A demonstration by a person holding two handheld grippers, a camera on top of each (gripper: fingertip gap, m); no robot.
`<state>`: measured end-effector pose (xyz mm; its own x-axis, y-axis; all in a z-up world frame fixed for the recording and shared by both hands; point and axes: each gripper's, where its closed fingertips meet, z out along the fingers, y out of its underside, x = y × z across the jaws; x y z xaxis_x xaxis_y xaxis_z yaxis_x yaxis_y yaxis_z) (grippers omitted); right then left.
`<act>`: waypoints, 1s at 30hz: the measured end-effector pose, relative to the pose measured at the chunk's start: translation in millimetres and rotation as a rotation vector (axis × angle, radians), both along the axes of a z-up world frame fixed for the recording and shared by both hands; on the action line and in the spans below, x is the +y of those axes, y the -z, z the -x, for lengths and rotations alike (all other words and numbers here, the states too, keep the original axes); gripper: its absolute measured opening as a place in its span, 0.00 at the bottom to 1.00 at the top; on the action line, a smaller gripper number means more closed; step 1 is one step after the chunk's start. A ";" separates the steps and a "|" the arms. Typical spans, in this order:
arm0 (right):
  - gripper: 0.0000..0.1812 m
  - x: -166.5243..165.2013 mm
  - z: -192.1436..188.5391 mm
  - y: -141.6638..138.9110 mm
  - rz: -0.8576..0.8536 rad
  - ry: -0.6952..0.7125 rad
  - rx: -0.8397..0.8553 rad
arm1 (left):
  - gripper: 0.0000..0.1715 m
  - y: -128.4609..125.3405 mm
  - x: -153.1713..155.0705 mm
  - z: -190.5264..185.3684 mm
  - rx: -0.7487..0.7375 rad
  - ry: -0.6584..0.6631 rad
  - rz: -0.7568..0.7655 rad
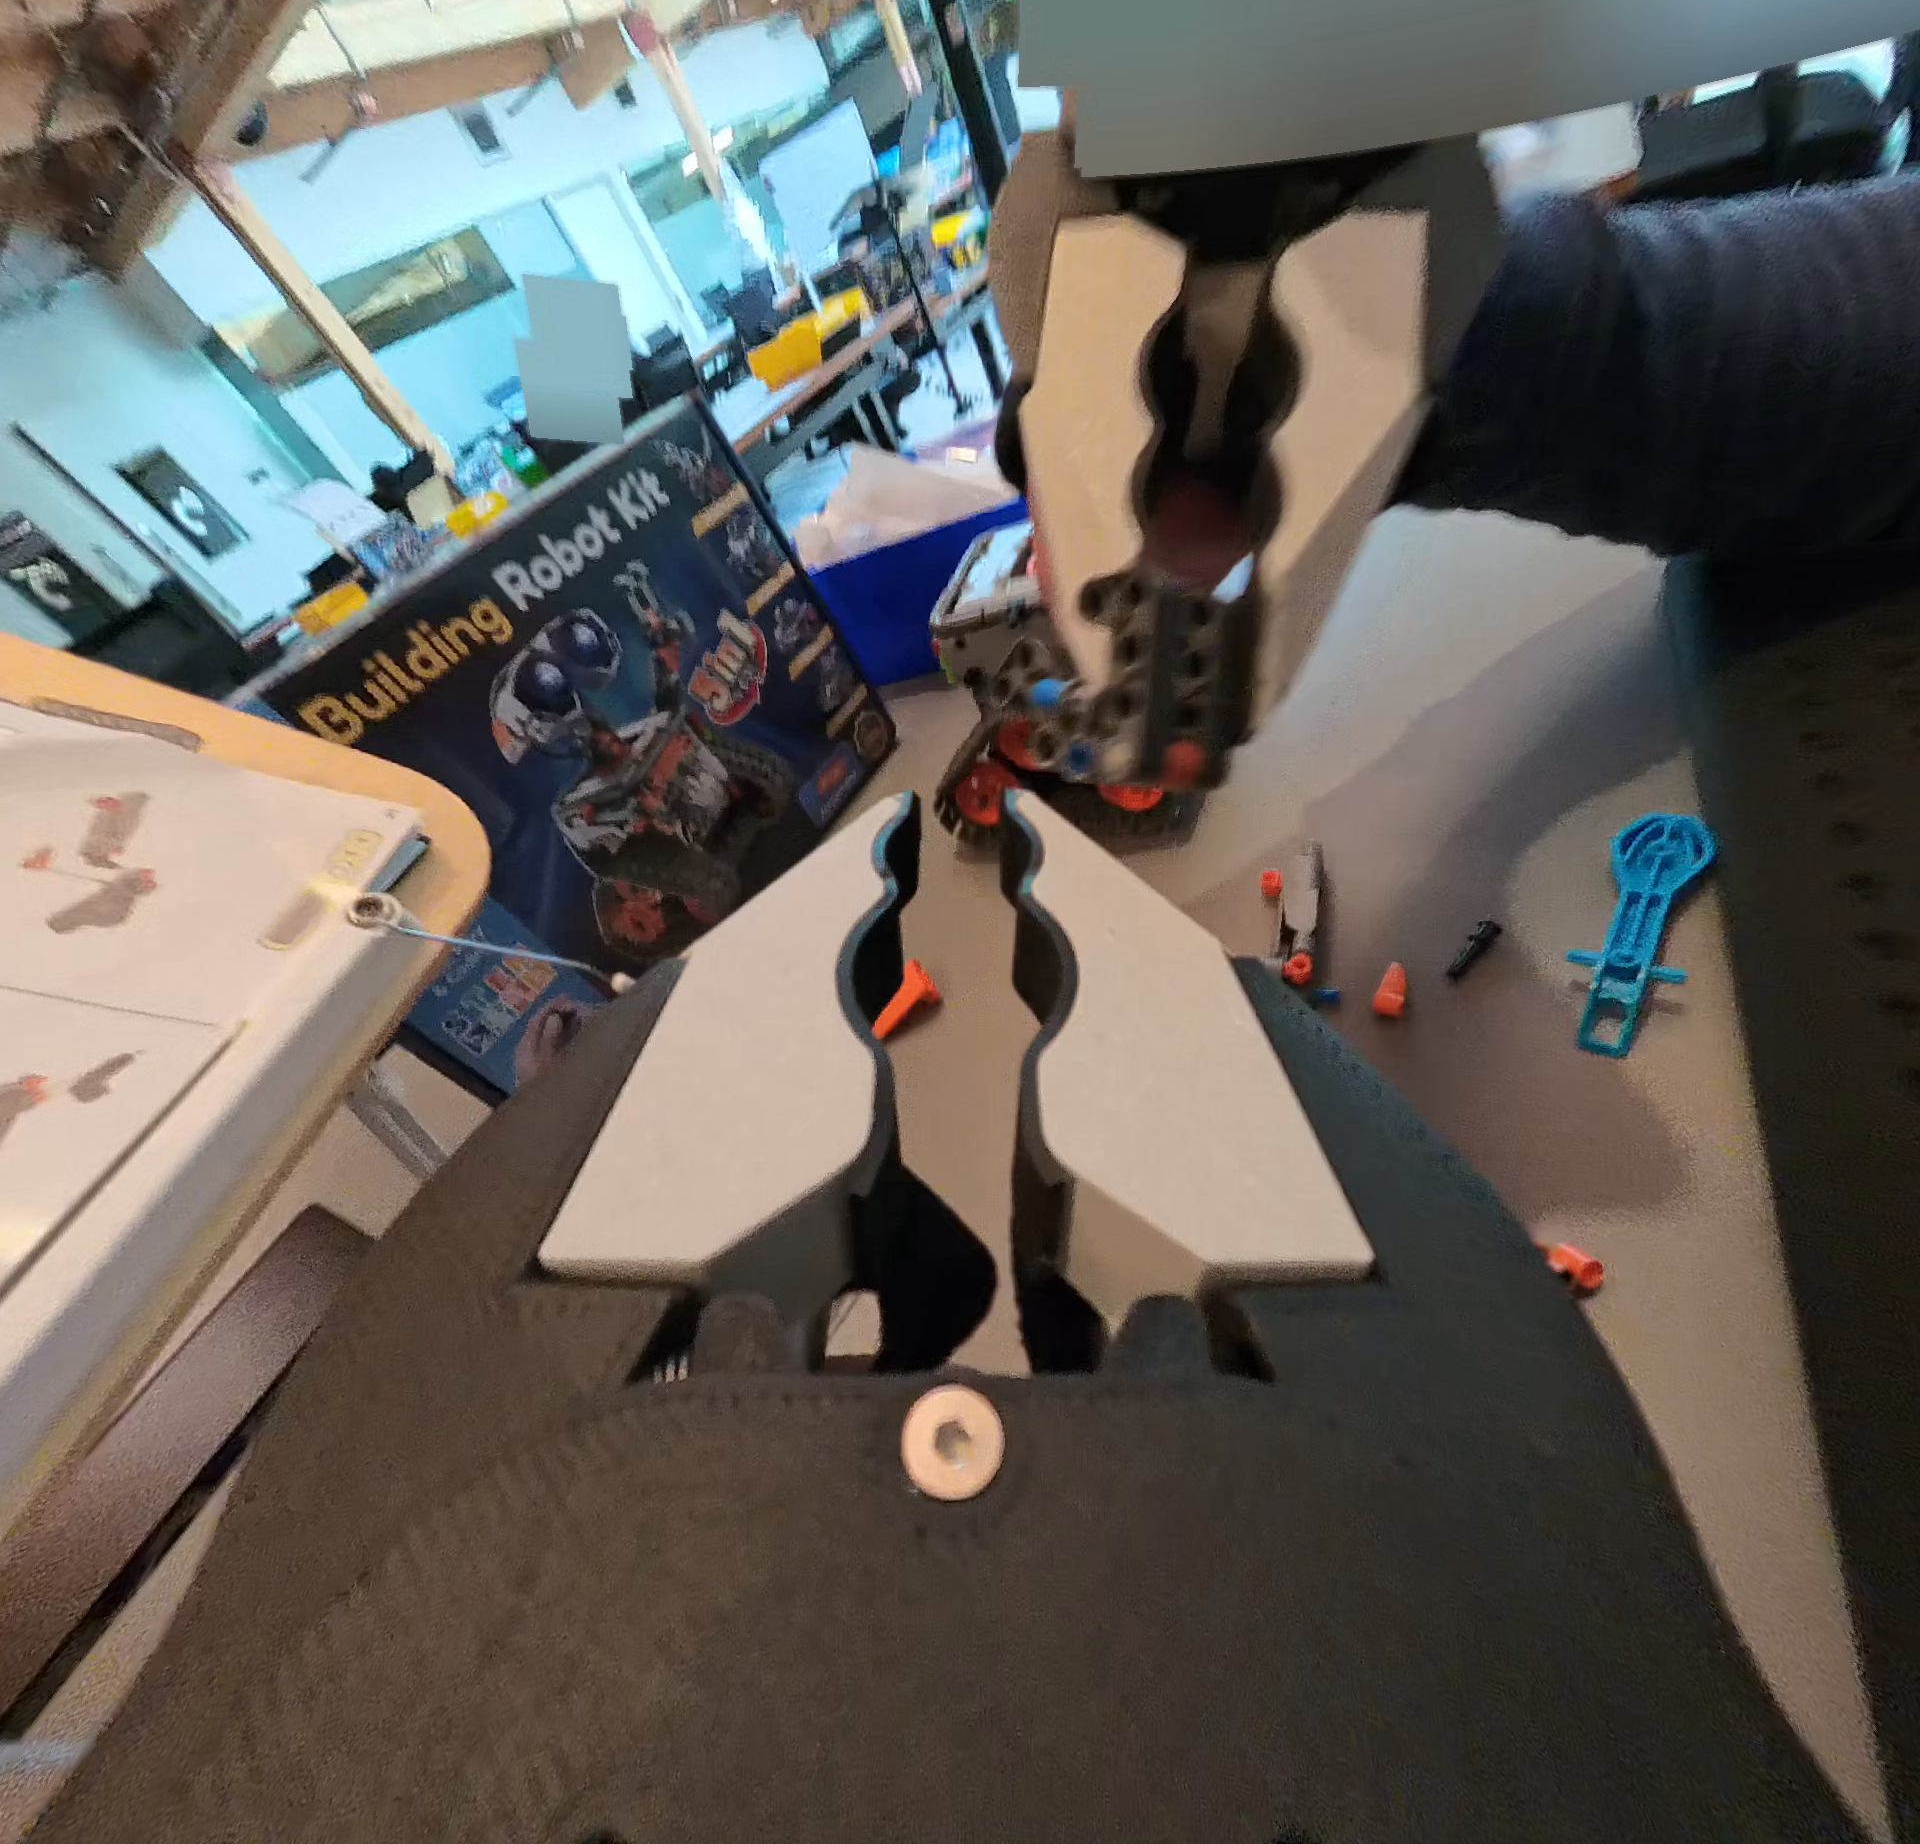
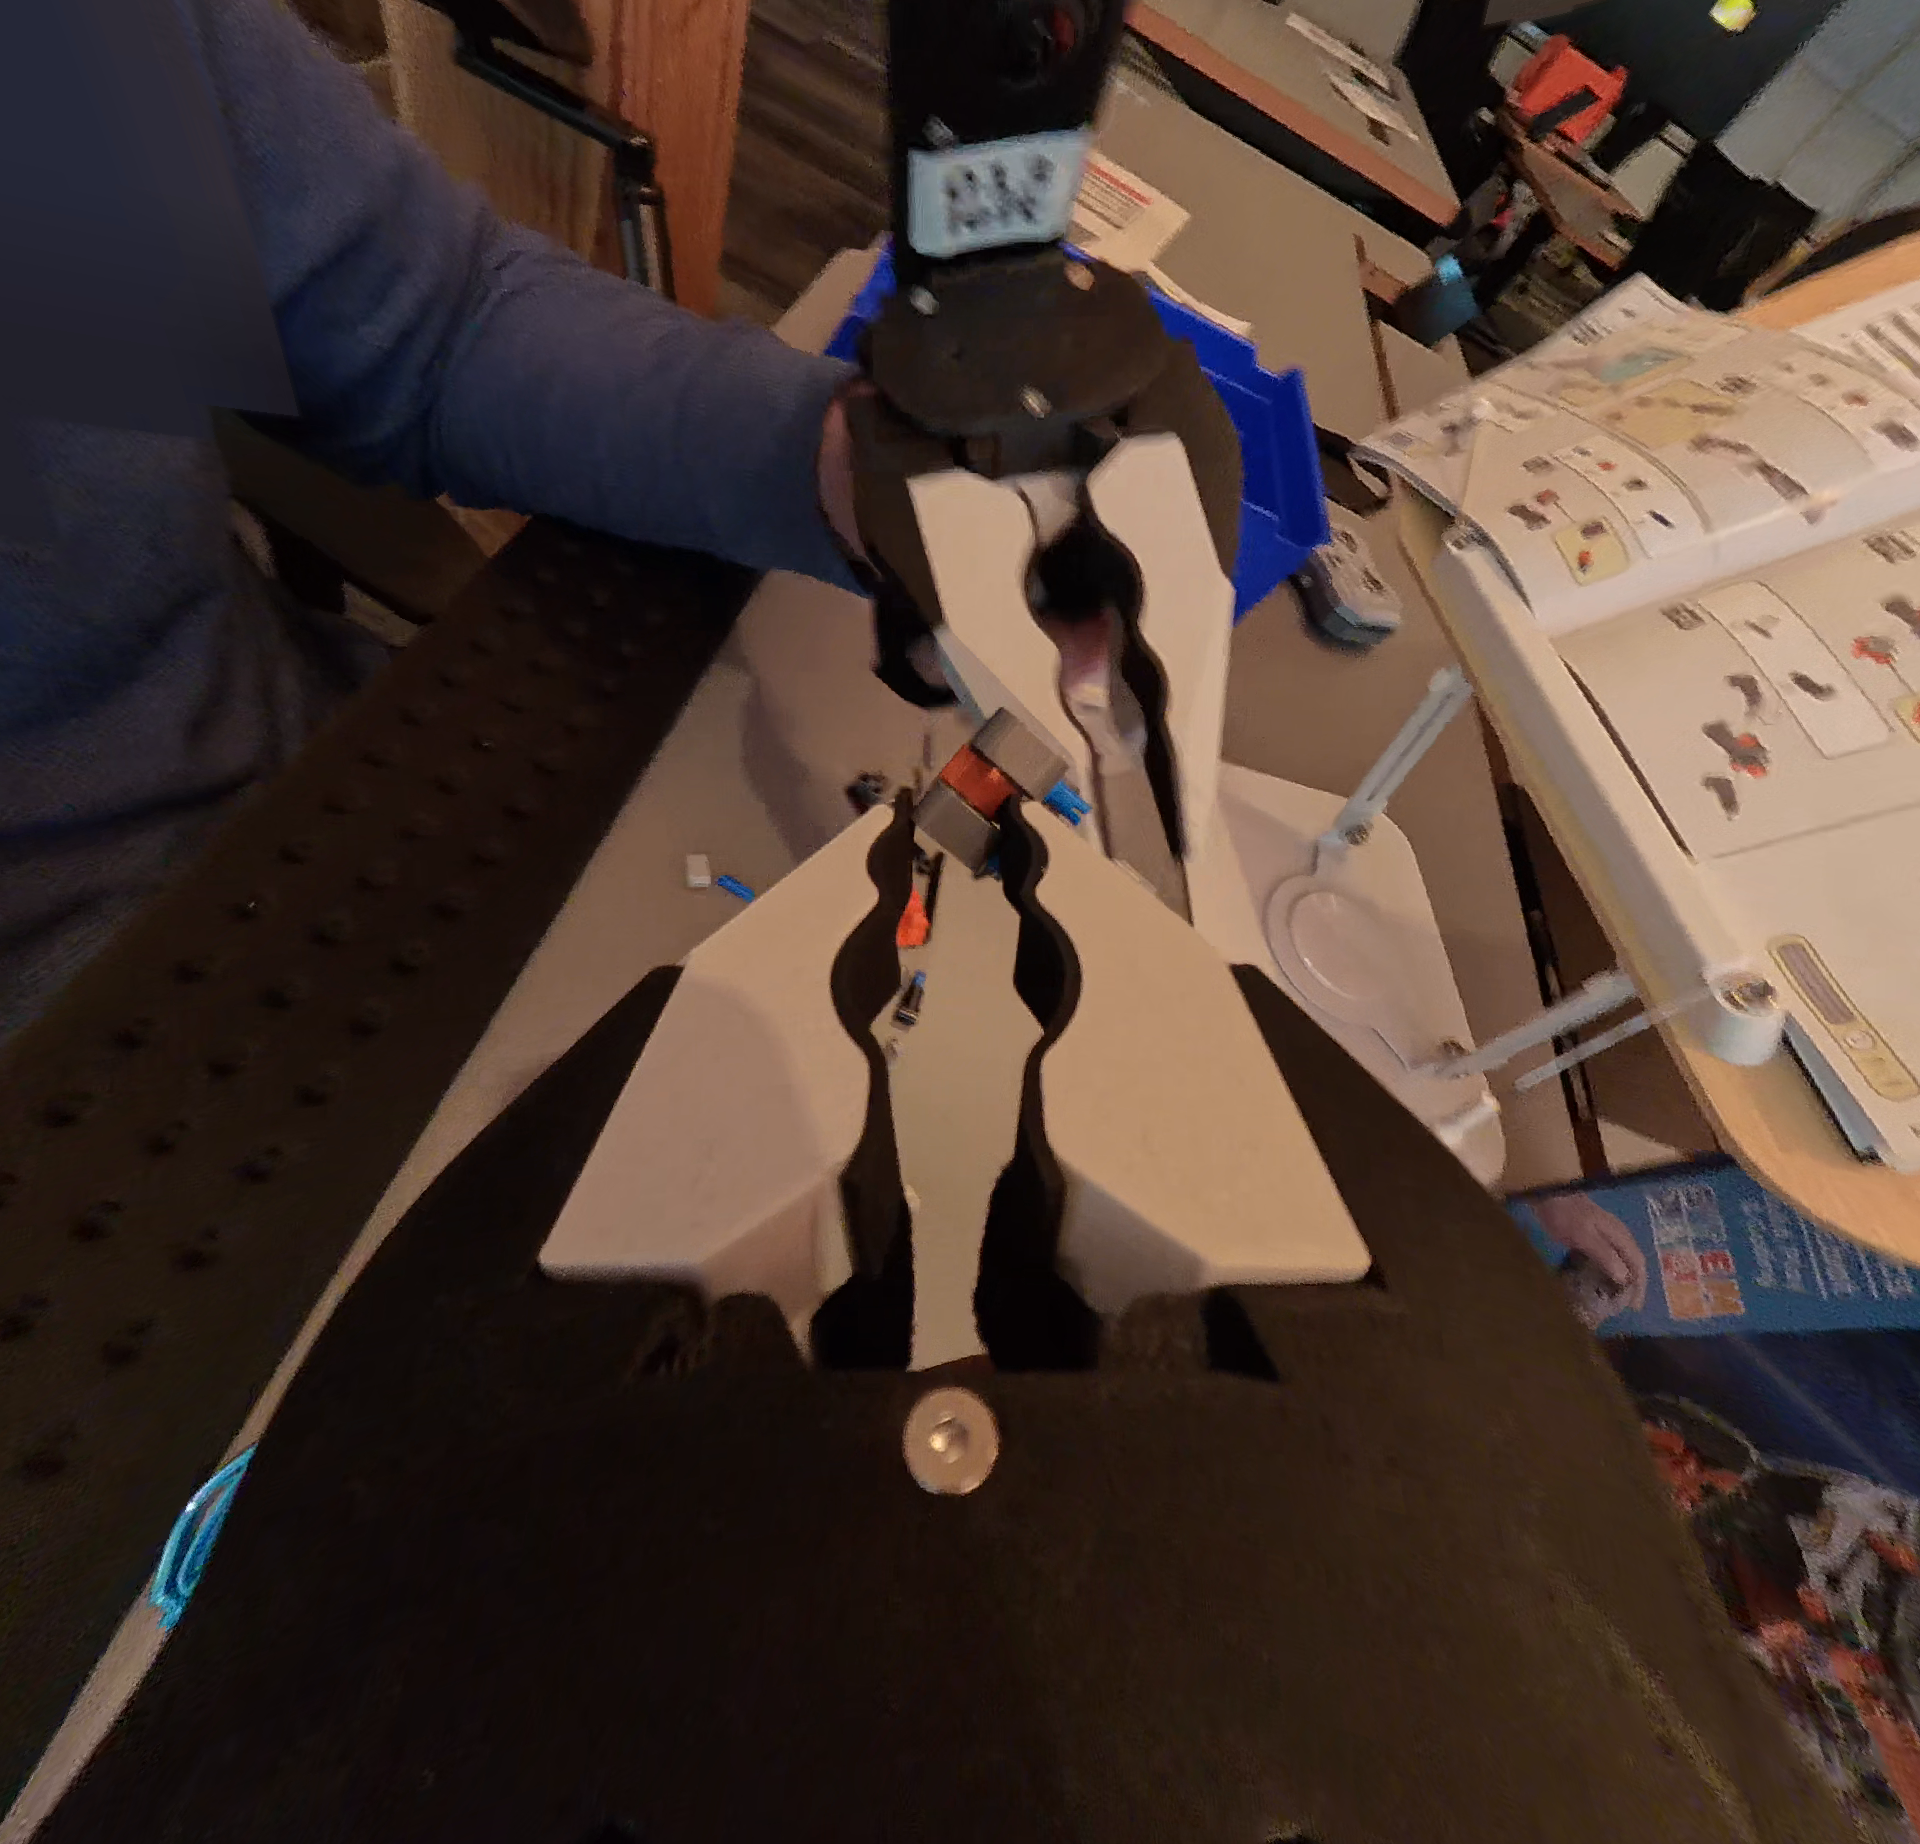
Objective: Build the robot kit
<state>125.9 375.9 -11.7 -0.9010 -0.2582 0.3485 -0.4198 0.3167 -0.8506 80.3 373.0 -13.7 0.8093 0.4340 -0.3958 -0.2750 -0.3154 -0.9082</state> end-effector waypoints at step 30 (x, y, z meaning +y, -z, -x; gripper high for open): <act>0.16 4.6 31.0 -7.1 -0.090 0.265 0.380 | 0.03 -32.3 11.9 -10.0 0.128 -0.019 -0.240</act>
